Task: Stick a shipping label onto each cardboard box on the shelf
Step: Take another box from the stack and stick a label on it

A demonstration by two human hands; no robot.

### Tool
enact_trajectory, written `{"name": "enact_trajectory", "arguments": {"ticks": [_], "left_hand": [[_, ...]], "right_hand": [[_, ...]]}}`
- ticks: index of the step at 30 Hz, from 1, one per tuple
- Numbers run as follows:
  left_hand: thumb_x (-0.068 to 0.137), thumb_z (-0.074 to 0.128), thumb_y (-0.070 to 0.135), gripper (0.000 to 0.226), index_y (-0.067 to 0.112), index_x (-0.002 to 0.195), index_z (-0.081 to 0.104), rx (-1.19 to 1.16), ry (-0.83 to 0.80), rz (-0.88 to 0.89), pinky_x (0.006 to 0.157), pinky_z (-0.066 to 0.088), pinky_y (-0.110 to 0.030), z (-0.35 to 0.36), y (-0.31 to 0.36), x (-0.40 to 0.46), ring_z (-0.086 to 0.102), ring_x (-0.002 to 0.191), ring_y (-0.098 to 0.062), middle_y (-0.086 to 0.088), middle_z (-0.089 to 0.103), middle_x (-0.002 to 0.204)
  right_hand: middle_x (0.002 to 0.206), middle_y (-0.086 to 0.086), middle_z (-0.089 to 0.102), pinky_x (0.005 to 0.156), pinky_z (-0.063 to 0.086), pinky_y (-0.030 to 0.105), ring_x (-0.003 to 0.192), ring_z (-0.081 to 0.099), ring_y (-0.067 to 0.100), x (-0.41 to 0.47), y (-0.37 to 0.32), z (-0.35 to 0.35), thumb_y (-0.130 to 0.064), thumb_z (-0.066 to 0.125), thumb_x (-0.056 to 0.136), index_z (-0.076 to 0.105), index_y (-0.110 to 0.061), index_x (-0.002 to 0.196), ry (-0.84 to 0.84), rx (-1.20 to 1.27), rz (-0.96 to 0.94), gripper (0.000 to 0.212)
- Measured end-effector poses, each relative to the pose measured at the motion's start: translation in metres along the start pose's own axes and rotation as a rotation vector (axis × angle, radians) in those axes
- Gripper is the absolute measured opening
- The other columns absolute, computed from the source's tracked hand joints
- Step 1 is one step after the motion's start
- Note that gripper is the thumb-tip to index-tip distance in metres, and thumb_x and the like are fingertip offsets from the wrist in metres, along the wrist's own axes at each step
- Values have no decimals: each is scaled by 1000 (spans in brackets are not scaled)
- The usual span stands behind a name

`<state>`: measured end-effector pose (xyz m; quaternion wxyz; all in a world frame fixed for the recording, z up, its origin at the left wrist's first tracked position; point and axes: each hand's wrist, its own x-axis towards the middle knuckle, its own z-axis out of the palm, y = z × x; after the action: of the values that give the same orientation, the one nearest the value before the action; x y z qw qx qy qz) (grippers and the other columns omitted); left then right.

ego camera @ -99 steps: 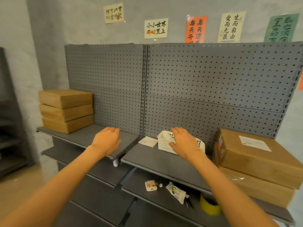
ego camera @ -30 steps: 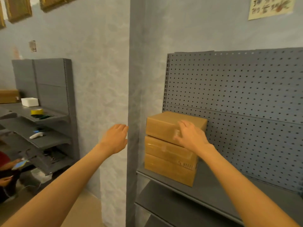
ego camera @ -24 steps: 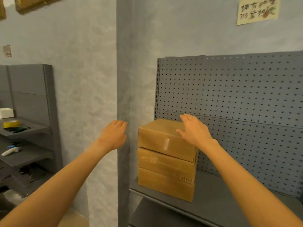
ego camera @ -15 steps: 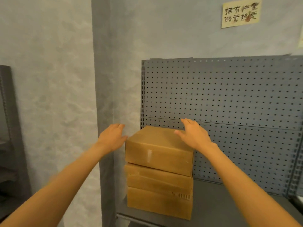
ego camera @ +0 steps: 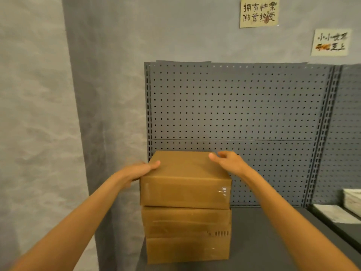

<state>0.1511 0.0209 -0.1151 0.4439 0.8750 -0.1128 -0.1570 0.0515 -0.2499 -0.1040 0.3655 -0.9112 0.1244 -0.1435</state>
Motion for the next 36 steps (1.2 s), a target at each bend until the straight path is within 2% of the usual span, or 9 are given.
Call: {"name": "enact_trajectory", "arguments": {"ticks": [3, 6, 10, 13, 17, 24, 27, 30, 36], "left_hand": [[86, 57, 54, 67, 9, 135, 46, -150, 8, -20, 98, 45, -35, 8, -1, 4, 57, 112, -24, -10, 57, 128], [85, 64, 46, 62, 10, 132, 47, -343, 0, -61, 89, 48, -35, 12, -2, 5, 60, 105, -25, -10, 61, 120], [80, 71, 41, 60, 11, 127, 50, -487, -42, -127, 80, 52, -37, 15, -8, 0, 62, 100, -28, -13, 63, 112], [77, 74, 43, 59, 12, 121, 50, -525, -61, -145, 77, 53, -39, 17, -9, -6, 63, 98, -29, -15, 63, 109], [75, 74, 42, 58, 13, 119, 50, -543, -43, -127, 71, 53, -37, 21, -8, -15, 62, 96, -28, -14, 63, 108], [76, 75, 37, 51, 13, 114, 52, -570, -1, -61, 79, 50, -36, 22, -6, -27, 60, 91, -25, -10, 62, 101], [74, 77, 39, 60, 14, 122, 51, -587, 34, -8, 73, 50, -34, 23, -7, -29, 60, 93, -23, -8, 63, 107], [74, 77, 41, 70, 18, 132, 46, -599, 74, 97, 72, 50, -33, 24, -5, -32, 61, 97, -21, -4, 61, 114], [77, 73, 38, 70, 24, 137, 40, -632, 84, 353, 70, 48, -26, 38, 10, -46, 62, 96, -13, 5, 62, 114]], "right_hand": [[150, 10, 36, 107, 34, 38, 135, 39, 28, -1, 2, 6, -52, 51, 91, 32, -6, 145, -22, 62, 76, 73], [144, 11, 43, 98, 41, 35, 127, 47, 28, -4, 8, 12, -49, 56, 90, 30, -5, 145, -37, 175, 182, 75], [113, 9, 65, 92, 53, 43, 99, 65, 26, -3, 22, 21, -57, 66, 79, 51, -10, 127, -107, 414, 330, 68], [109, 10, 67, 92, 53, 46, 99, 66, 28, -7, 23, 24, -59, 69, 75, 56, -15, 114, -125, 487, 364, 60], [109, 11, 67, 93, 52, 47, 99, 66, 29, -14, 23, 23, -54, 71, 76, 57, -15, 109, -133, 560, 379, 53], [112, 6, 66, 86, 54, 41, 99, 65, 24, -23, 17, 23, -52, 70, 78, 53, -16, 124, -80, 596, 295, 61], [117, 0, 63, 79, 52, 36, 102, 63, 20, -32, 16, 23, -49, 69, 80, 47, -22, 132, -29, 627, 220, 63], [119, -5, 62, 77, 50, 33, 103, 61, 16, -44, 13, 18, -45, 68, 82, 45, -28, 135, 44, 682, 125, 59], [125, -9, 59, 85, 50, 33, 107, 60, 13, -69, 11, -2, -44, 67, 83, 38, -37, 139, 197, 707, -4, 64]]}}
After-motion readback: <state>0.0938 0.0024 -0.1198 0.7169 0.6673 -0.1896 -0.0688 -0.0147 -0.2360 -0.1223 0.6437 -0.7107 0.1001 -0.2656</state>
